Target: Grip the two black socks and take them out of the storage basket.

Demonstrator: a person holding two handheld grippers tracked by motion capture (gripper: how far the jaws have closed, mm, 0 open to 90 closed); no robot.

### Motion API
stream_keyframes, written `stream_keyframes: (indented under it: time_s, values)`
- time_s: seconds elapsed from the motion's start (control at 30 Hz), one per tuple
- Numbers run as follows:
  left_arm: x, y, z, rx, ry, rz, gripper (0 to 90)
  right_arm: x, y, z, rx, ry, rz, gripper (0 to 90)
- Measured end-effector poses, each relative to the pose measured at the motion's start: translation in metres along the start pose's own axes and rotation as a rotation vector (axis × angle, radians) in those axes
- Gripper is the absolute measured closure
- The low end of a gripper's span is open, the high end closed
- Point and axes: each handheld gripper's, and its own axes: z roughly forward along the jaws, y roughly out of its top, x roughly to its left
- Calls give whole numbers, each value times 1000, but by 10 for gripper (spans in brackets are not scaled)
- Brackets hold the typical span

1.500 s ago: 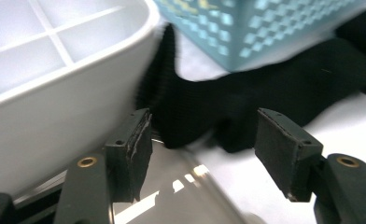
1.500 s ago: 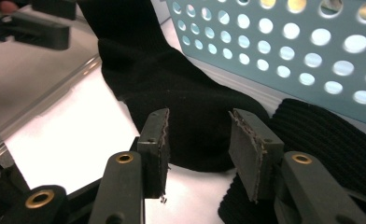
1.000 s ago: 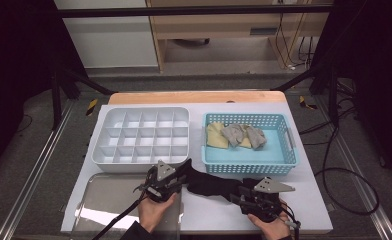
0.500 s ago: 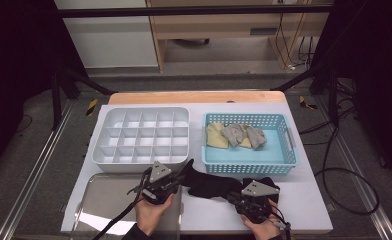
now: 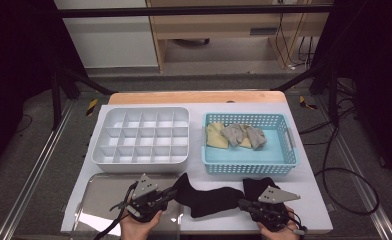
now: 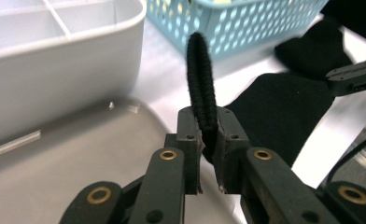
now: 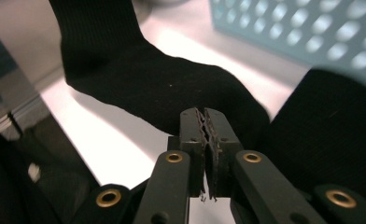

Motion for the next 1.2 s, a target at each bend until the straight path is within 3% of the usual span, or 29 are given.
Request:
stream_keyframes:
  time_s: [0.13, 0.2, 0.33, 0.53, 0.6, 0.67, 0.73, 0.9, 1.03, 1.1, 1.2]
  values:
    - [4, -12, 6, 39, 32, 10, 782, 2, -5, 6, 20, 16, 9, 798]
    - [7, -15, 10, 52, 40, 8, 755, 2, -3, 4, -7, 28, 19, 720]
    - [11, -15, 11, 51, 76, 14, 643, 3, 2, -4, -54, 36, 31, 675]
    - [20, -12, 18, 41, 74, 2, 634, -4, 7, 8, -60, -52, 50, 599]
    - [23, -13, 23, 51, 73, -8, 683, -6, 8, 17, -44, -96, 48, 581]
    - [24, -14, 27, 58, 84, -4, 755, -7, 9, 24, -34, -109, 44, 578]
    - [25, -14, 28, 54, 87, 2, 809, -7, 10, 30, -16, -131, 21, 593]
    - [33, -12, 27, 45, 133, 19, 823, -8, 11, 37, 11, -157, -16, 671]
    - [36, -13, 29, 50, 124, 21, 817, -9, 12, 40, 28, -171, -28, 711]
    - [35, -14, 30, 52, 121, 27, 787, -10, 13, 40, 32, -178, -36, 749]
    - [34, -12, 27, 32, 114, 27, 674, -11, 14, 40, 40, -184, -28, 850]
